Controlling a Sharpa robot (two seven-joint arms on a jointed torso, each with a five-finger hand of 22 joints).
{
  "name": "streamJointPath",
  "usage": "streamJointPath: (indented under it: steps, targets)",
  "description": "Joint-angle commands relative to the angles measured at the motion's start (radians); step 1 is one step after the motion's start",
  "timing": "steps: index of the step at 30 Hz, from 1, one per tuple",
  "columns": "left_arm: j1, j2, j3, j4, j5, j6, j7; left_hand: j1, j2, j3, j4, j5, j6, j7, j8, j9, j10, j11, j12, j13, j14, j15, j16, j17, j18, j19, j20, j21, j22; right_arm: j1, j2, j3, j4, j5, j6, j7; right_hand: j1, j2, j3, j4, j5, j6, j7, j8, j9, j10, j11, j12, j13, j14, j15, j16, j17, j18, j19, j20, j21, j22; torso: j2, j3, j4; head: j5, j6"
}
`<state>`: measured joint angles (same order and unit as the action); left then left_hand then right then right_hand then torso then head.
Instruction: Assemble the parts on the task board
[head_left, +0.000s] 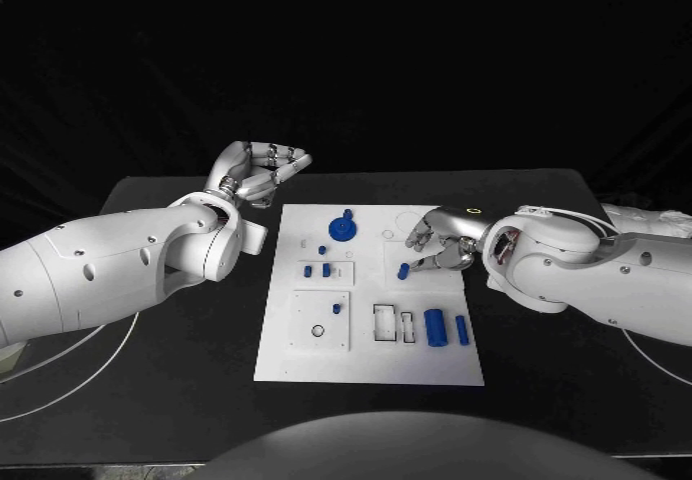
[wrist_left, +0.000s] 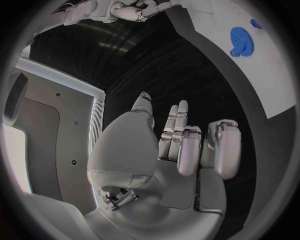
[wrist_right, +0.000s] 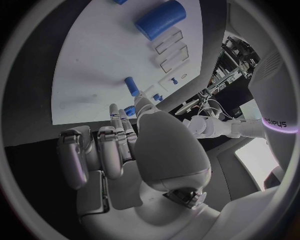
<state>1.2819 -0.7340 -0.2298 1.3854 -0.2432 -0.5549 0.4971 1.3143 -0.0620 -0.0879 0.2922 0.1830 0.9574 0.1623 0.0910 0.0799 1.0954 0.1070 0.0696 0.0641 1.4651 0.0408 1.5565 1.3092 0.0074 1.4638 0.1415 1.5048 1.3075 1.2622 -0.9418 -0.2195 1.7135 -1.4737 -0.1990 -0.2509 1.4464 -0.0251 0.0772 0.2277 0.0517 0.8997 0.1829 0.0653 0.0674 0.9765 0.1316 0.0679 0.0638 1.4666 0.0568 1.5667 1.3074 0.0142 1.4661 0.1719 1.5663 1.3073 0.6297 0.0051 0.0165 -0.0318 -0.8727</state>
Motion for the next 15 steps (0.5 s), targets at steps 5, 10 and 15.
streamJointPath:
  steps: [5, 10, 15]
  targets:
    - [0.0, -0.001, 0.001, 0.003, 0.003, 0.013, 0.006, -0.002, 0.011, 0.004, 0.001, 0.005, -0.005, 0.005, -0.004, -0.001, -0.002, 0.004, -0.002, 0.0, 0.09, 0.002, -0.003, 0.224, 0.012, 0.05, 0.005, -0.007, 0.238, -0.015, 0.024, 0.0, -0.017, -0.047, 0.087, -0.035, -0.012, 0.0, -0.011, -0.003, -0.004, -0.005, -0.002, 0.002, 0.002, 0.013, 0.003, 0.01, 0.003, 0.104, 0.009, 0.004, 0.263, -0.014, 0.105, -0.001, 0.004, 0.264, 0.0, -0.0008, 0.0018, -0.006, 0.0]
    - [0.0, -0.005, 0.001, 0.005, 0.003, 0.011, 0.006, -0.002, 0.013, 0.003, 0.001, 0.005, -0.005, 0.005, -0.004, -0.002, -0.002, 0.004, -0.002, 0.0, 0.091, 0.002, -0.002, 0.225, 0.011, 0.051, 0.006, -0.006, 0.239, -0.021, 0.042, 0.0, -0.031, -0.053, 0.093, -0.033, 0.0, 0.004, -0.01, -0.012, -0.005, 0.005, -0.005, 0.007, 0.004, 0.03, -0.001, 0.017, 0.004, 0.104, 0.007, 0.004, 0.263, -0.014, 0.105, -0.001, 0.004, 0.264, 0.0, -0.0005, 0.0006, -0.001, 0.0]
    - [0.0, -0.006, 0.001, 0.006, 0.003, 0.011, 0.006, -0.002, 0.013, 0.003, 0.001, 0.005, -0.005, 0.005, -0.004, -0.002, -0.002, 0.004, -0.002, 0.0, 0.091, 0.002, -0.002, 0.225, 0.011, 0.051, 0.006, -0.006, 0.239, -0.025, 0.057, 0.0, -0.042, -0.057, 0.093, -0.033, 0.027, 0.018, 0.0, -0.027, -0.004, 0.019, -0.015, 0.011, 0.005, 0.049, -0.01, 0.023, 0.003, 0.104, -0.003, 0.004, 0.263, -0.014, 0.105, -0.006, 0.004, 0.264, 0.0, -0.0009, 0.0021, 0.001, 0.0]
